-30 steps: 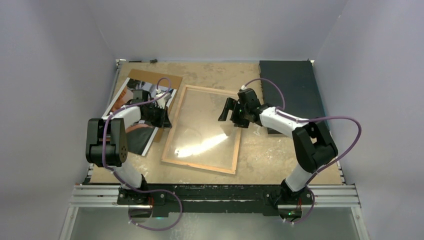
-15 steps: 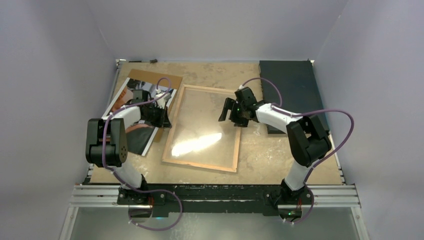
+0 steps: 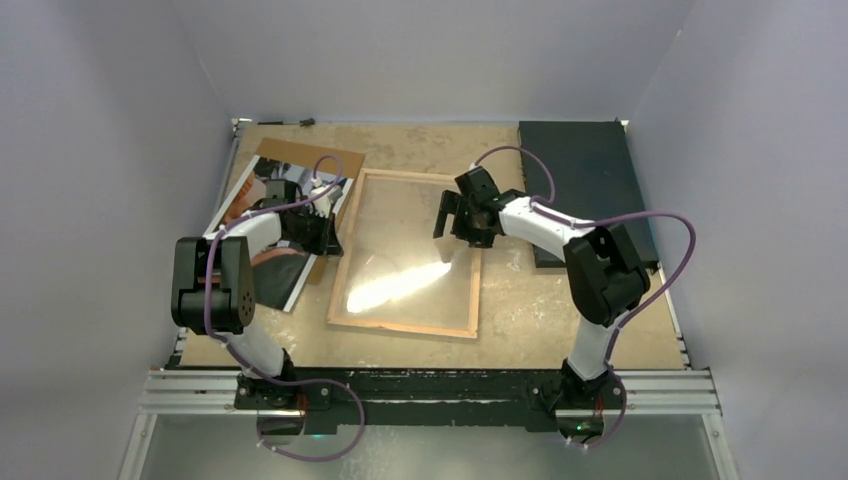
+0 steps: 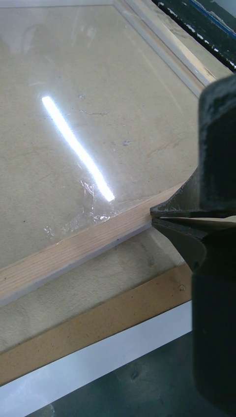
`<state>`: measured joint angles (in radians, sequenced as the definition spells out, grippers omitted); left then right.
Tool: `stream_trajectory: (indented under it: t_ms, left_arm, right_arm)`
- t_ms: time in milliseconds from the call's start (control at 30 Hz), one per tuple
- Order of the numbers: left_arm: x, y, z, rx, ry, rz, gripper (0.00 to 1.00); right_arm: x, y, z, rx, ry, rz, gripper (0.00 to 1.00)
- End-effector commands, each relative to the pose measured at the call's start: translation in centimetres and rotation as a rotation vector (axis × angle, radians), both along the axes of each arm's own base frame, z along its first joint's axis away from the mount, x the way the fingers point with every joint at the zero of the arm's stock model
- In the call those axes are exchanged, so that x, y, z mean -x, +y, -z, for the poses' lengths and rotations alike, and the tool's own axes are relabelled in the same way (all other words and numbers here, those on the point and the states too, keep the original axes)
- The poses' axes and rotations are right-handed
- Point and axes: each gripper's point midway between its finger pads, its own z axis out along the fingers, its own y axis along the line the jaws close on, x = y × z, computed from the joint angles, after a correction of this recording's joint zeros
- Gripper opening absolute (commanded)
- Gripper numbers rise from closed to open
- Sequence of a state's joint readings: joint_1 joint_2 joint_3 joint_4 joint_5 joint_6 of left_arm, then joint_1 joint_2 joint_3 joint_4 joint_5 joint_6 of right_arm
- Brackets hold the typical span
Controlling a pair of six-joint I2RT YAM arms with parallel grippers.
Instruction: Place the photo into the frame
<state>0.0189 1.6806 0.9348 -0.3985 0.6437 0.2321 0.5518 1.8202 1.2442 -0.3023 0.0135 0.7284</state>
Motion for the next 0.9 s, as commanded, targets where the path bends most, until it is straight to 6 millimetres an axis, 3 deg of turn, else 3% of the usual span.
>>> stream_trajectory:
  t_ms: [0, 433, 867]
  left_arm:
    - [0.9, -0.5, -0.1, 0.005, 0.001, 0.041, 0.00]
    - [0.9, -0.5, -0.3, 0.009, 0.002, 0.042, 0.00]
    - [0.8, -0.6, -0.4, 0.010, 0.000, 0.045, 0.00]
  right_arm:
    - [-0.5, -0.7, -0.3, 0.077, -0.021, 0.010, 0.97]
    - [-1.0, -2.0, 0.0, 0.245, -0.043, 0.022, 0.99]
    - [-0.8, -0.4, 0.1, 0.257, -0.048, -0.016, 0.99]
